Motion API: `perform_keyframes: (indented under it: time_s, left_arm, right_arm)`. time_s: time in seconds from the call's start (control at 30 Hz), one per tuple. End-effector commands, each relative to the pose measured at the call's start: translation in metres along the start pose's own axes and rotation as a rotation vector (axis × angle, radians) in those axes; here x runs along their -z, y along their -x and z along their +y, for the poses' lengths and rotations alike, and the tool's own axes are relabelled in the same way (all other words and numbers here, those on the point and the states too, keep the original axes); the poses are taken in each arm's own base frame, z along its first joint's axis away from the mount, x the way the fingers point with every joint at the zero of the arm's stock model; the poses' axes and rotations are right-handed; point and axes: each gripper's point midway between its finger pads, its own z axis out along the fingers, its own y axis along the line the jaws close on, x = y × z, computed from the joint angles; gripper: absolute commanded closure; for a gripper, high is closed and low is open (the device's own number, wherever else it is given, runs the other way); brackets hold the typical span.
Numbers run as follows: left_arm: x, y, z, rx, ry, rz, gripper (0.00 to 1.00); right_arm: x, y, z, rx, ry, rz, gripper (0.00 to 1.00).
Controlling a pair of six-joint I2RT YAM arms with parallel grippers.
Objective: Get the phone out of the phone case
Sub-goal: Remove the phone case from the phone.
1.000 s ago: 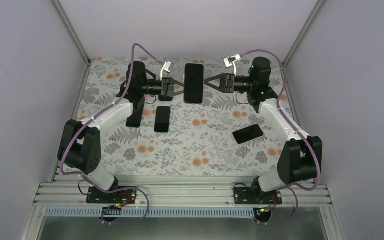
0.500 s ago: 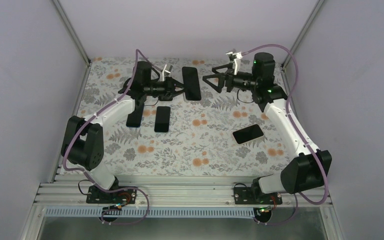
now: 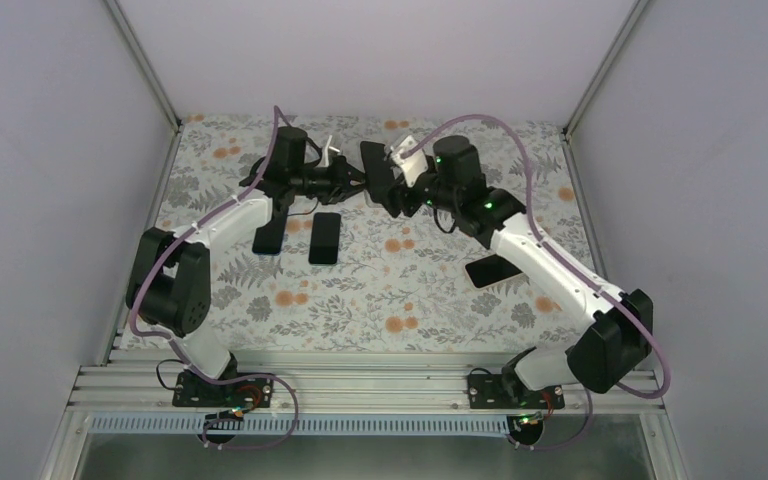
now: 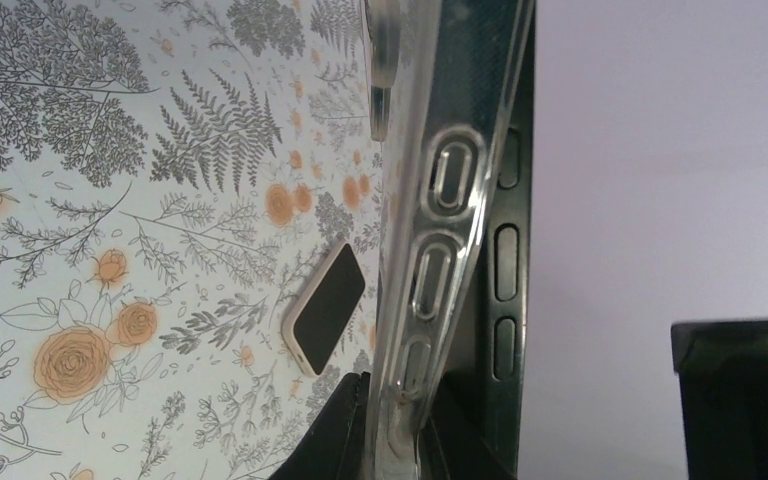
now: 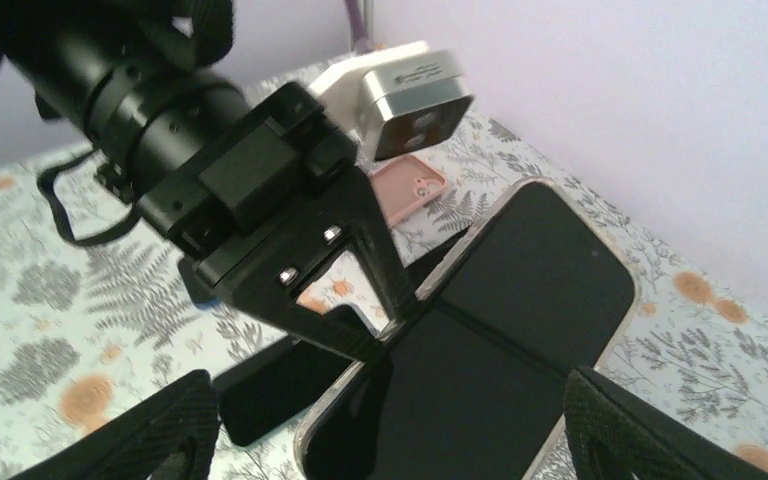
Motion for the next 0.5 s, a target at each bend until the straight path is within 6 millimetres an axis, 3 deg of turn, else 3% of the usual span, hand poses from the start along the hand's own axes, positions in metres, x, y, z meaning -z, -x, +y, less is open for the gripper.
perform_keyframes:
  time_s: [0.0, 0.47]
  left_arm:
    - [0.002, 0.013, -0.021, -0.036, -0.047, -0.024, 0.98]
    - [0.001, 0.013, -0.019, -0.019, -0.055, -0.02, 0.98]
  right_arm:
    - [-0.007, -0.011, -0.007, 0.158, -0.163, 0.045, 0.21]
    - [-0.034, -0.042, -0.005, 0.306, -0.299, 0.119, 0.26]
